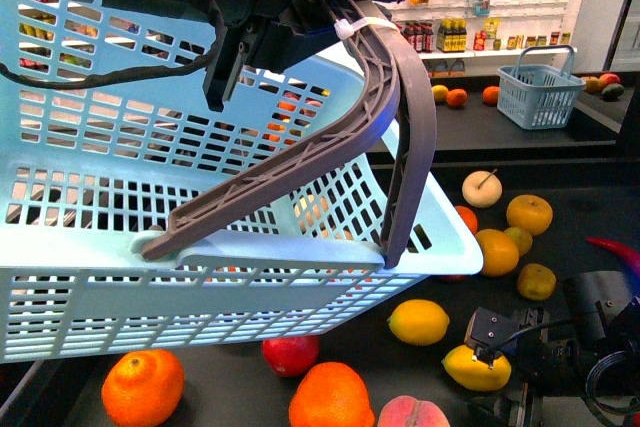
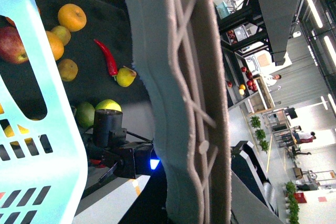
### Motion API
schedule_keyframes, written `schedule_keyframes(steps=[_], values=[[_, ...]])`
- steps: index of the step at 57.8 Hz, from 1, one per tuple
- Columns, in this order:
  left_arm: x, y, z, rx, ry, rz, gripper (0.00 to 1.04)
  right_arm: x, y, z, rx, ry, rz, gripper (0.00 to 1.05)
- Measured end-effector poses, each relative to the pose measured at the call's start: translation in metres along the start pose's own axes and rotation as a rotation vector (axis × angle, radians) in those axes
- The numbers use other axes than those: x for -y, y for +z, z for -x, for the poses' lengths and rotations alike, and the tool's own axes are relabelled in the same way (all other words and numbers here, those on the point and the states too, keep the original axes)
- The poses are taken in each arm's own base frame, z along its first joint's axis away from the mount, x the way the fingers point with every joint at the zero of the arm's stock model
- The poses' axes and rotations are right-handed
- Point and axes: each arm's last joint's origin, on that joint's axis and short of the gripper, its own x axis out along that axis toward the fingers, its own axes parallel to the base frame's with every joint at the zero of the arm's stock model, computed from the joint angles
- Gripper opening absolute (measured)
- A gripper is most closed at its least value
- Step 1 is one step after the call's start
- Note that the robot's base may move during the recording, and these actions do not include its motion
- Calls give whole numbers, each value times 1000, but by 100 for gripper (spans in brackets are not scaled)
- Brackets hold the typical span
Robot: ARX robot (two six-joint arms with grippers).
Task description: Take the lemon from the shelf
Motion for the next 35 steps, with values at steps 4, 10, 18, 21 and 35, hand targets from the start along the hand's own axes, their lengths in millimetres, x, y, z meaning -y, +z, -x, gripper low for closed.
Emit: schedule_keyframes(steps=[4,10,18,21,35], values=[[0,0,0,0,0,0,9,1,1,0,4,-13,-8,68],[0,0,0,0,0,0,9,1,3,5,19,-36,-20,55],[0,0,0,0,0,0,9,2,7,20,46,-68,-34,50],[0,0,0,0,0,0,9,5,9,28,55,-89,-45,50],[0,0,0,0,0,0,9,29,15,98,106,-260,-90,49]])
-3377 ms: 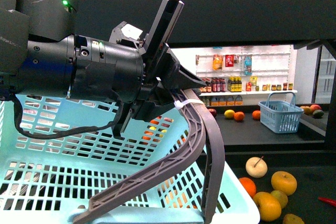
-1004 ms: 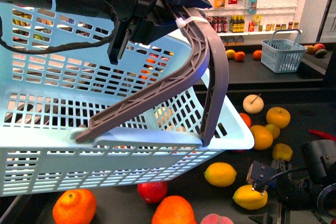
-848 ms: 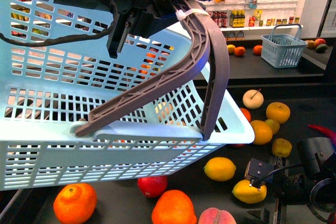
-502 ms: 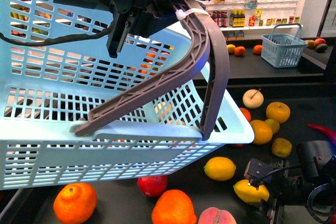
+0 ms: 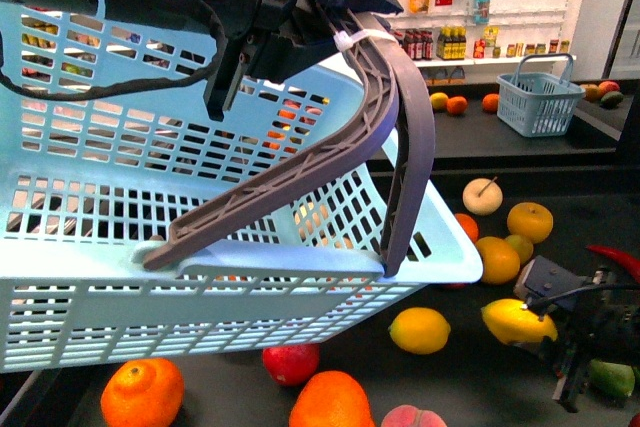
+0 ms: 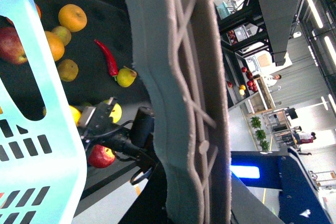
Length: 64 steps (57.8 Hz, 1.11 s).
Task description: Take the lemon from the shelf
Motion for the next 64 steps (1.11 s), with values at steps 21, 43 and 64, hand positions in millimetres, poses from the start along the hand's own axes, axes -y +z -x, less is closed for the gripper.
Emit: schedule_keyframes(steps=[21,43,64], values=[[0,0,0,0,0,0,9,40,97,107,291,-179,-108,49],[0,0,0,0,0,0,9,-9,193,114,429,-79,-159,49],[0,0,0,1,1,0,9,-61,224,99,439,30,-216,49]])
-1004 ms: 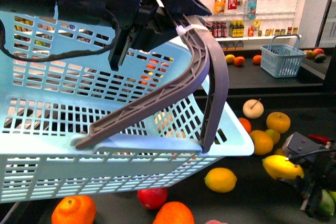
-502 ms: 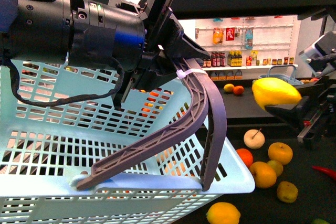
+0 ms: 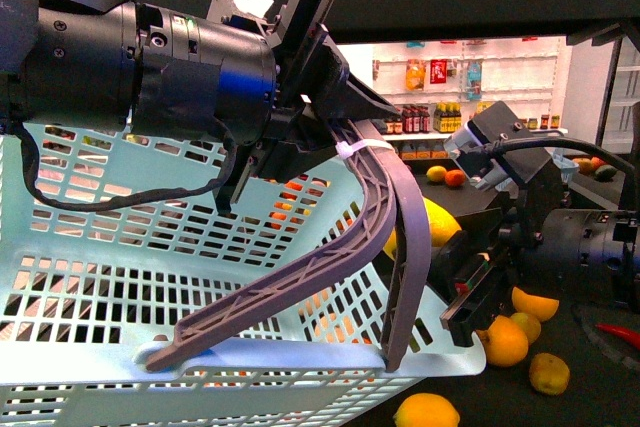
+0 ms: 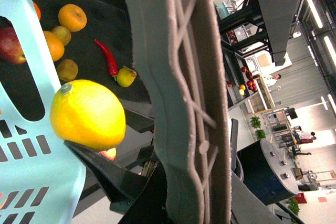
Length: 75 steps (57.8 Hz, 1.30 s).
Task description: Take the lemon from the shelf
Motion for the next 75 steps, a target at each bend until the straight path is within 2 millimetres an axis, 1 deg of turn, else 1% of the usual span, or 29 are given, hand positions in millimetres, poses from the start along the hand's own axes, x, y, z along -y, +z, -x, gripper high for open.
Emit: schedule_keyframes(steps=[6,13,15,21,23,27,32,34,37,39,42,44,47,49,50,52,53,55,58,60,63,66,69,75], values=[[0,0,0,0,0,0,9,-9,-2,-3,-39,26,-10,49],[0,0,0,-1,-1,0,9,-16,-5,-3,-46,46,-10,69],[0,0,0,0,0,0,9,-15,-5,-3,-40,44,-14,72],[0,0,0,-2,-2,0,9,-9,-1,-2,-9,18,-39,88],[0,0,0,-1,-1,0,9,-4,-1,1,9,13,-60,94],[0,0,0,1,2,-3,9,7,0,6,29,4,-97,103],[0,0,0,3,5,-1,9,27,1,15,60,-30,-125,102],[0,0,0,4,6,0,9,41,2,21,75,-61,-132,102],[0,0,0,4,6,-1,9,56,1,27,82,-101,-135,102],[0,0,0,3,5,-2,9,72,-2,33,81,-141,-139,102],[0,0,0,4,6,-2,9,87,-8,37,68,-180,-142,102],[0,0,0,3,5,-1,9,101,-18,41,40,-212,-143,102],[0,0,0,2,4,-1,9,112,-33,44,-2,-241,-150,102],[0,0,0,1,2,-1,9,122,-52,46,-51,-264,-150,102],[0,0,0,0,2,-1,9,124,-57,46,-63,-268,-152,102],[0,0,0,0,2,-1,9,130,-78,48,-113,-281,-165,102],[0,0,0,0,2,-1,9,131,-83,48,-126,-285,-162,102],[0,0,0,0,2,-1,9,135,-104,48,-174,-295,-168,102],[0,0,0,1,3,-1,9,138,-123,47,-215,-295,-172,102],[0,0,0,1,3,-1,9,139,-140,44,-251,-289,-177,102],[0,0,0,1,3,-1,9,138,-155,41,-282,-275,-173,102],[0,0,0,1,3,-1,9,135,-177,32,-322,-233,-156,102],[0,0,0,1,3,-1,9,127,-197,16,-354,-187,-124,102],[0,0,0,0,2,-1,9,112,-221,-18,-384,-120,-71,102]])
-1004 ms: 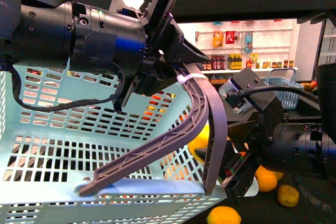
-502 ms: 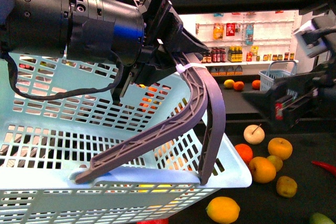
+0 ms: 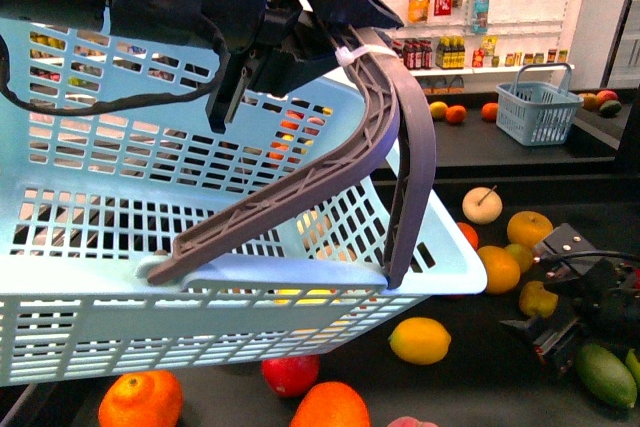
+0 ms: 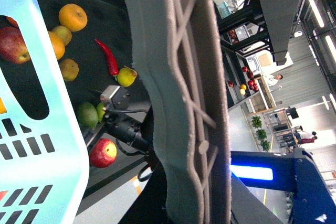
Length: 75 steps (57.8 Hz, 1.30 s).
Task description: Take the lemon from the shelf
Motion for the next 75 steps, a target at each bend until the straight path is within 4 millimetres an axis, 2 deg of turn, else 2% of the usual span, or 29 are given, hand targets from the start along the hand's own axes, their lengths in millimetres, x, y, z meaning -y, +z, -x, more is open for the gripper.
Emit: schedule_keyframes(steps=[10,24,57,75], values=[[0,0,0,1,1,0,9,-24,-6,-43,0,66,95,102],[0,0,0,1,1,0,9,-38,-5,-78,12,108,144,102],[0,0,0,1,1,0,9,-45,-8,-123,4,119,129,102],[0,0,0,1,1,0,9,-52,-17,-144,-41,110,94,102]])
